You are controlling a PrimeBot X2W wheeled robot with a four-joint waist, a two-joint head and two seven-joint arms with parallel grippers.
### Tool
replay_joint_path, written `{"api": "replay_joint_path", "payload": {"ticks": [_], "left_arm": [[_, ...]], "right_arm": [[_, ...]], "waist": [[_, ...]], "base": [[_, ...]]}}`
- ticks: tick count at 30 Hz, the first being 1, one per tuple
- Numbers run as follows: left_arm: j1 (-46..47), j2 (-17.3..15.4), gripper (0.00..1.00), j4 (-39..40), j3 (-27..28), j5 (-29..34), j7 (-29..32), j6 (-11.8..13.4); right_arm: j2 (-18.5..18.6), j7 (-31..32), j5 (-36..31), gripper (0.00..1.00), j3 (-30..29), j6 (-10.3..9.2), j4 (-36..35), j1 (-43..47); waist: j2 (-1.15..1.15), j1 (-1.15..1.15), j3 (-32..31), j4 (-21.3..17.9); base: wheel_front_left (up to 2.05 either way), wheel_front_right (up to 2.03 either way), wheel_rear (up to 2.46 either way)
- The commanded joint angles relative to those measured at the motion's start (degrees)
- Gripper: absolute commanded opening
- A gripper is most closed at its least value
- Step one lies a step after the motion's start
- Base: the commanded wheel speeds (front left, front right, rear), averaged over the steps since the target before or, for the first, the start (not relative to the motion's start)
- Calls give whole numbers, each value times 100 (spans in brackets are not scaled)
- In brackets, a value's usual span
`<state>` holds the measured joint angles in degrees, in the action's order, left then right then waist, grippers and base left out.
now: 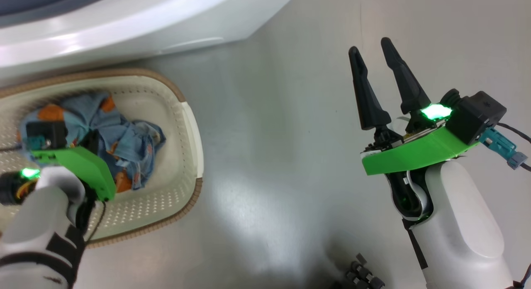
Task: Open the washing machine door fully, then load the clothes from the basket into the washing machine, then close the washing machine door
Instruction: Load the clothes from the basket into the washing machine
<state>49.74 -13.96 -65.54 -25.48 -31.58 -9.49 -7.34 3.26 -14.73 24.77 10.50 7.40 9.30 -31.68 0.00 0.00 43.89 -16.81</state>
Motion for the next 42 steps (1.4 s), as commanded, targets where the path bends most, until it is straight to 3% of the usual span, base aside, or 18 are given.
{"api": "replay_joint_path", "payload": {"ticks": [1, 19, 42], "left_arm": [[-319, -205, 0, 174, 32, -171, -135, -13], [-1374, -221, 0, 1348, -175, -937, -543, -14], [-3126, 16, 0, 4590, 883, -385, -551, 525]], "right_arm": [[15, -27, -41, 100, 58, 9, -88, 268], [293, -27, 12, 100, -16, 9, 121, 688], [605, -27, 143, 100, -47, 9, 367, 1322]], "waist": [[0, 0, -308, 135], [0, 0, -1675, 569], [0, 0, -3242, 1149]], "base": [[0, 0, 0], [0, 0, 0], [0, 0, 0]]}}
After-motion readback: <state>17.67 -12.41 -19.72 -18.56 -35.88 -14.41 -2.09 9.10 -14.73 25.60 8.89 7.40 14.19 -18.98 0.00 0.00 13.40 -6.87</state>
